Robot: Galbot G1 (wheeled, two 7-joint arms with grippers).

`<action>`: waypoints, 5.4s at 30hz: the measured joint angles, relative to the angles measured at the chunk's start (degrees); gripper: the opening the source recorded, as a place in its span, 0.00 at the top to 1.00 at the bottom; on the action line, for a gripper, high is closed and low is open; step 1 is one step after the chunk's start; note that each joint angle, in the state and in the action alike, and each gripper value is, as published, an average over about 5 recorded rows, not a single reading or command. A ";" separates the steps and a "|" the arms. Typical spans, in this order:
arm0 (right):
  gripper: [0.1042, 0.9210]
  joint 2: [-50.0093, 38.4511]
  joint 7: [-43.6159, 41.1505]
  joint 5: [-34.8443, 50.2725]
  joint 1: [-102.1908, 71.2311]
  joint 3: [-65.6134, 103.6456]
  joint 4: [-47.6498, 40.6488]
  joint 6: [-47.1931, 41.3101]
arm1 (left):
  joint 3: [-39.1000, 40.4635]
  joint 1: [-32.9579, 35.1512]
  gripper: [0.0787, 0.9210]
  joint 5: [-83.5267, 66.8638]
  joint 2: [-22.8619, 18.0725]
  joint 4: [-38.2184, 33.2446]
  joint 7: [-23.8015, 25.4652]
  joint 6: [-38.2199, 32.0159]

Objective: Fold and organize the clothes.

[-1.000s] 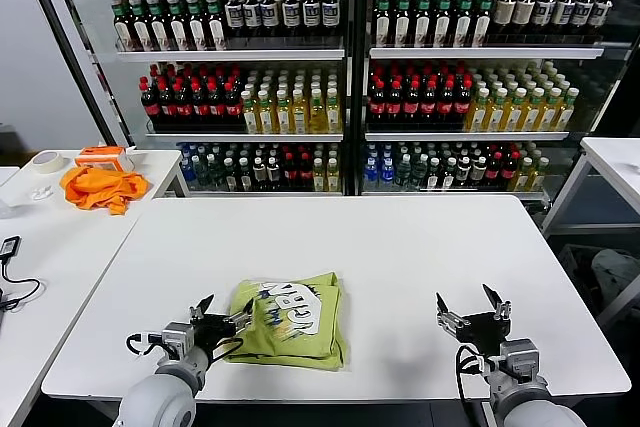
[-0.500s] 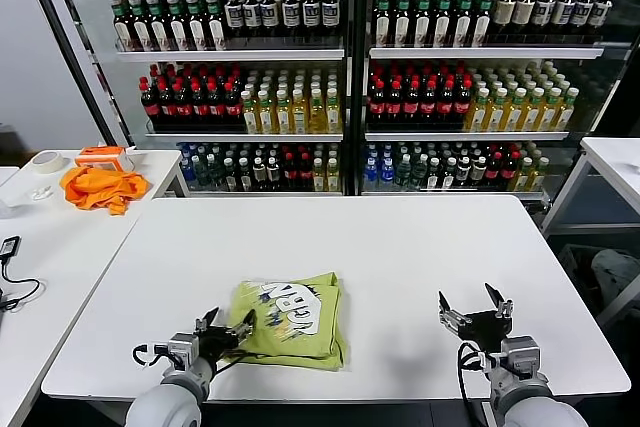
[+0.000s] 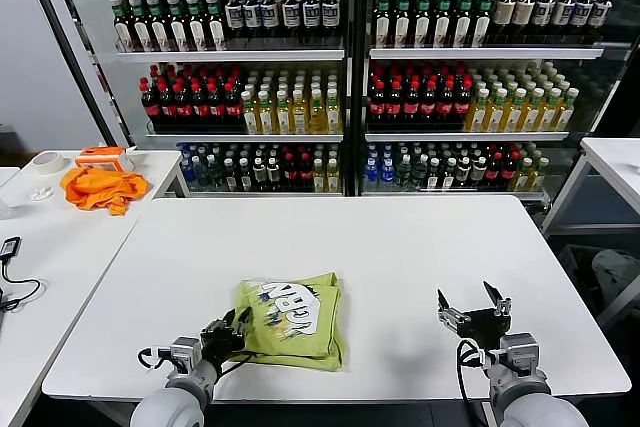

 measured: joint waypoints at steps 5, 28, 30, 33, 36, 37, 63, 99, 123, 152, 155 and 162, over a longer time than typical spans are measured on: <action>0.12 -0.26 -0.04 0.10 0.23 0.12 -0.15 0.10 | -0.39 -0.17 0.95 0.13 -0.24 0.01 1.05 -0.79; 0.12 -0.16 -0.05 0.04 3.11 -2.17 -2.44 0.43 | -26.98 3.57 0.97 -1.17 10.49 -5.92 5.64 5.44; 0.12 -0.13 -0.05 0.01 3.30 -2.35 -2.55 0.49 | -29.80 3.80 0.97 -1.09 11.66 -6.30 6.28 5.70; 0.12 0.01 -0.04 -0.10 3.44 -2.66 -2.69 0.60 | -31.95 3.82 0.97 -1.15 12.56 -7.60 6.89 5.98; 0.12 0.18 -0.05 -0.24 3.38 -2.84 -2.74 0.64 | -31.36 3.63 0.97 -1.07 12.25 -9.65 7.18 6.11; 0.12 0.25 -0.05 -0.30 3.33 -2.86 -2.78 0.65 | -30.54 3.54 0.97 -0.89 11.81 -10.35 7.21 6.11; 0.12 0.52 -0.57 -2.20 6.06 -4.45 -2.98 0.02 | 8.47 -6.65 0.74 5.80 -9.50 -7.93 4.99 2.09; 0.13 5.27 1.05 20.77 23.63 -32.28 -15.73 -3.99 | -7.04 -2.18 0.12 17.17 -1.59 -8.23 9.90 -9.69; 0.92 5.79 2.35 24.04 26.27 -32.82 -17.29 -4.13 | -9.93 -1.00 0.12 19.43 -0.16 -7.04 9.00 -11.26; 1.00 1.43 -1.19 9.87 16.12 -13.27 -13.80 -1.29 | -10.31 0.26 0.12 20.71 -0.23 -4.61 9.72 -17.25; 1.00 1.68 -0.97 8.15 14.75 -12.51 -13.36 -1.44 | -10.01 0.09 0.12 20.72 -0.36 -4.30 10.01 -17.60; 0.90 1.29 -1.01 4.56 13.26 -10.81 -13.15 -0.92 | -9.89 -0.38 0.12 20.70 -0.50 -3.81 10.51 -17.96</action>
